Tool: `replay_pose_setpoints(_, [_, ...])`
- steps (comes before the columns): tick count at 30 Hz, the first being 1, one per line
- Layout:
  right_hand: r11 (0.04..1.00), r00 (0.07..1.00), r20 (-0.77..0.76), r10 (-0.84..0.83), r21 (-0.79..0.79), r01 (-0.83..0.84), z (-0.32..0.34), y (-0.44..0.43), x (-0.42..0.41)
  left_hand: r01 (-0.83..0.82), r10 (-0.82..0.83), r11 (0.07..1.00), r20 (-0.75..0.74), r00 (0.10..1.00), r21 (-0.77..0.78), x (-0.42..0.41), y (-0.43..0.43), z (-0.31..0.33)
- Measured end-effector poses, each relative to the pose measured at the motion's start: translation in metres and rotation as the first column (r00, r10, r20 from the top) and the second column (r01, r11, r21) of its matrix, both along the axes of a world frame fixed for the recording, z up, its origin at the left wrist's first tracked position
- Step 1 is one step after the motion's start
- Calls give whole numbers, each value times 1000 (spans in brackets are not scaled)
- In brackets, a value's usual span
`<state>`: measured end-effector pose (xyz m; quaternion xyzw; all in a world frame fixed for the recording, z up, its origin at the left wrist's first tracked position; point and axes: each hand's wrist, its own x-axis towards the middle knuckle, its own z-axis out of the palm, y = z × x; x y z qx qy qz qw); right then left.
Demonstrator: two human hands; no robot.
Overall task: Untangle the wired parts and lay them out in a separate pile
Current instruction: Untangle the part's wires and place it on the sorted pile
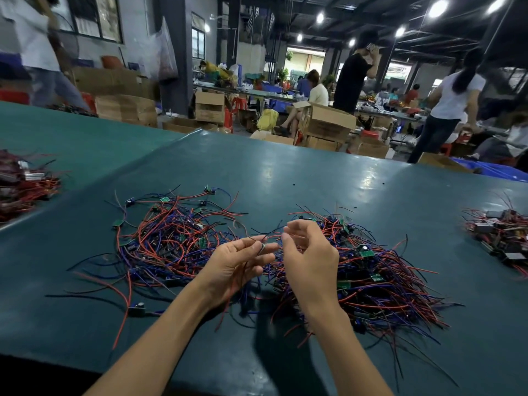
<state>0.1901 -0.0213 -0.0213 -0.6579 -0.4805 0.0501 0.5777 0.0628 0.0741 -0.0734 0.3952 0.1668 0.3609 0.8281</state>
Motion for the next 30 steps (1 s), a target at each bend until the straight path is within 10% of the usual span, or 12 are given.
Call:
replay_pose_setpoints(10, [996, 962, -271, -38, -89, 15, -12, 13, 2, -56, 56, 996, 12, 998, 74, 0, -7, 0])
replay_pose_setpoints(15, [944, 902, -400, 163, -202, -261, -6, 12, 1, -79, 78, 992, 8, 997, 95, -1, -8, 2])
replay_pose_setpoints(30, [833, 941, -176, 290, -437, -339, 12, 22, 16, -137, 192, 925, -124, 974, 354, 2, -12, -7])
